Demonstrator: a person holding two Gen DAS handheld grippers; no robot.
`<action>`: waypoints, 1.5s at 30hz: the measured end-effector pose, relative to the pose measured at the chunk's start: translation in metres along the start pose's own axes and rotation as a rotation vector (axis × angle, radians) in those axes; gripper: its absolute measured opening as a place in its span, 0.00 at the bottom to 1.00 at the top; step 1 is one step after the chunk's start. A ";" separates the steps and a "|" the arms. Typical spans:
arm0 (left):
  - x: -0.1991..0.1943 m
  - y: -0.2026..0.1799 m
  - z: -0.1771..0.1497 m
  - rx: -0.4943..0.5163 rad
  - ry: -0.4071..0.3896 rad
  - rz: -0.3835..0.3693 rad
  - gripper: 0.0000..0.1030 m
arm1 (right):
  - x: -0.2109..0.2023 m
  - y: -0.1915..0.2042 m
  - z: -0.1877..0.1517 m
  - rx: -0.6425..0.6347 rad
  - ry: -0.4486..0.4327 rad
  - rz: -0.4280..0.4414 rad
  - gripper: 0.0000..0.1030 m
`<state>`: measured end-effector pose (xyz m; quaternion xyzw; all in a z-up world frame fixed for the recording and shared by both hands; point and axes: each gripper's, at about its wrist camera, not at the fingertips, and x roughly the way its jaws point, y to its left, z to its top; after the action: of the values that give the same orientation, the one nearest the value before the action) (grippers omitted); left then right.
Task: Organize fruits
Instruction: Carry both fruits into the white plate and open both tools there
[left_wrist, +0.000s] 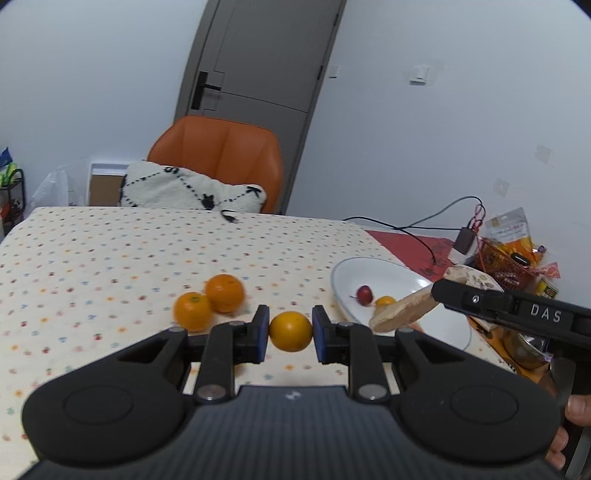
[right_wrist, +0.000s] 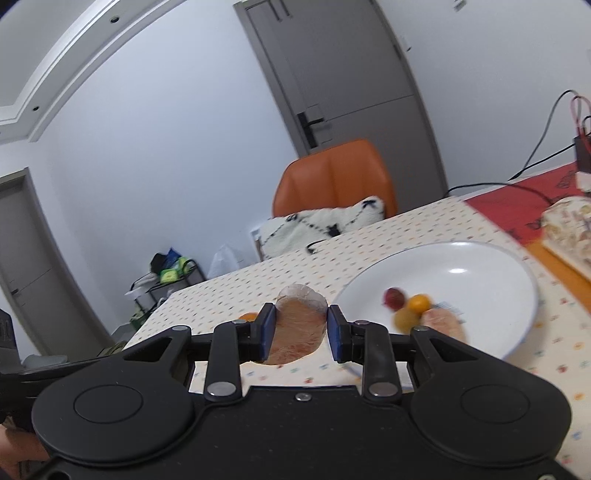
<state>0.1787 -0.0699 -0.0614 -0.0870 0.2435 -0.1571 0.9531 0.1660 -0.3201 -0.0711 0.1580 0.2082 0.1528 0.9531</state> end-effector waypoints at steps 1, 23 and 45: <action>0.001 -0.004 0.000 0.006 0.002 -0.003 0.22 | -0.003 -0.004 0.002 0.001 -0.008 -0.007 0.27; 0.045 -0.064 0.007 0.089 0.032 -0.099 0.22 | -0.037 -0.070 0.016 0.004 -0.075 -0.191 0.28; 0.105 -0.084 0.001 0.124 0.114 -0.111 0.22 | 0.007 -0.093 0.021 -0.061 0.034 -0.241 0.23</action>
<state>0.2448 -0.1837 -0.0860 -0.0323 0.2819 -0.2289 0.9312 0.2024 -0.4064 -0.0898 0.1002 0.2373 0.0460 0.9652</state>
